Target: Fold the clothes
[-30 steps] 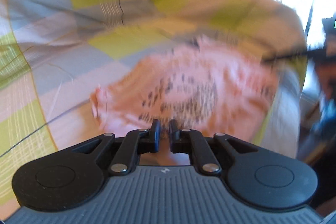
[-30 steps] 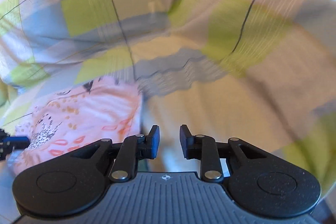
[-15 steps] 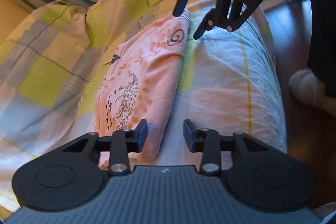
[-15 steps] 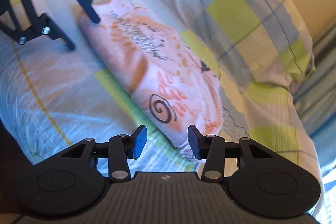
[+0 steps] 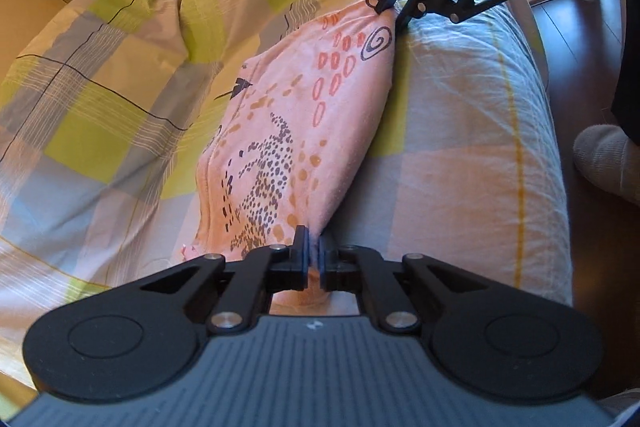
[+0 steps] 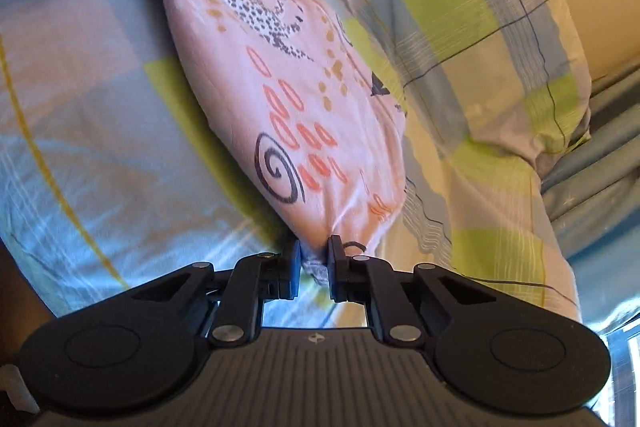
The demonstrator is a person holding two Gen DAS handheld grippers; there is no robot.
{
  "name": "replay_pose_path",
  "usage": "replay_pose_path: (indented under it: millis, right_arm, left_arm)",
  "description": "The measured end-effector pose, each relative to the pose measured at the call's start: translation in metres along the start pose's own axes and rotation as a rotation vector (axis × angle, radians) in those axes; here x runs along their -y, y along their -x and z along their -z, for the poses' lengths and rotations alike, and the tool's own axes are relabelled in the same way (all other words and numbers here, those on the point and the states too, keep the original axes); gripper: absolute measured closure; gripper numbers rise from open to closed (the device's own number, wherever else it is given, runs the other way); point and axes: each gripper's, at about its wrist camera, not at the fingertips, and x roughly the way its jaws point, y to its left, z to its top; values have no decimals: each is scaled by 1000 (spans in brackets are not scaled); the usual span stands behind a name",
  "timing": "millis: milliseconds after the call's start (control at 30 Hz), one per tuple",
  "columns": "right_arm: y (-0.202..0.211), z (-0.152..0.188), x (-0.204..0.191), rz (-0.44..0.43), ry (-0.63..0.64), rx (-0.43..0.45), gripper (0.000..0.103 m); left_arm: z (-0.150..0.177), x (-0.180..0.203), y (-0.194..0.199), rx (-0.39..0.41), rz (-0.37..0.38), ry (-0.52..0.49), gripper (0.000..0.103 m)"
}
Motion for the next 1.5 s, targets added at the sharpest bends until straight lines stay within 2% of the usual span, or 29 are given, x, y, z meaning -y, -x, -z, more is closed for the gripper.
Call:
replay_pose_path:
  millis: [100, 167, 300, 367, 433, 467, 500, 567, 633, 700, 767, 800, 867, 933, 1000, 1100, 1167, 1300, 1367, 1500]
  right_arm:
    - [2, 2, -2, 29, 25, -19, 84]
    - [5, -1, 1, 38, 24, 11, 76]
    - [-2, -4, -2, 25, 58, 26, 79]
    - [-8, -4, 2, 28, 53, 8, 82]
    - [-14, -1, 15, 41, -17, -44, 82]
    - [-19, 3, 20, 49, -46, -89, 87]
    - [-23, 7, 24, 58, -73, -139, 88]
    - [-27, 15, 34, 62, -143, -187, 88]
    - [-22, 19, 44, 68, -217, -183, 87]
    - [-18, 21, 53, 69, -293, -176, 85]
    - [-16, 22, 65, 71, -376, -179, 85]
    - [-16, 22, 69, 86, -400, -190, 85]
    - [-14, 24, 80, 99, -480, -194, 84]
    - [-6, 27, 94, 67, -619, -145, 84]
    - [3, 28, 102, -35, -748, -38, 83]
    - [8, 16, 99, -200, -812, 77, 83]
    - [6, 6, 94, -277, -798, 112, 83]
    - [-10, 5, 88, -309, -778, 21, 83]
    - [-16, 18, 97, -332, -876, 6, 83]
    - [-21, 35, 106, -280, -958, -58, 75]
  left_arm:
    - [-1, 2, 2, -2, -5, -7, 100]
    - [0, 3, 2, 2, -14, -5, 96]
    - [1, 12, -3, 5, -38, -68, 95]
    - [1, 5, -2, -6, -19, -36, 94]
    - [4, -4, -1, -21, 7, 10, 94]
    - [6, -8, 0, -27, 21, 28, 94]
    - [8, -12, 1, -32, 42, 51, 94]
    - [14, -32, 7, -23, 125, 162, 94]
    - [22, -57, 15, -1, 220, 294, 93]
    - [32, -80, 26, 52, 245, 415, 92]
    - [39, -97, 31, 92, 207, 526, 91]
    - [41, -102, 31, 97, 190, 564, 92]
    - [41, -103, 28, 92, 186, 569, 91]
    - [38, -98, 22, 72, 159, 550, 91]
    - [34, -92, 13, 55, 135, 542, 91]
    - [30, -88, -1, 41, 126, 532, 87]
    - [29, -87, -10, 19, 127, 534, 87]
    - [35, -85, -24, -50, 119, 542, 87]
    - [39, -90, -24, -51, 132, 584, 87]
    - [38, -89, -25, -59, 125, 584, 87]
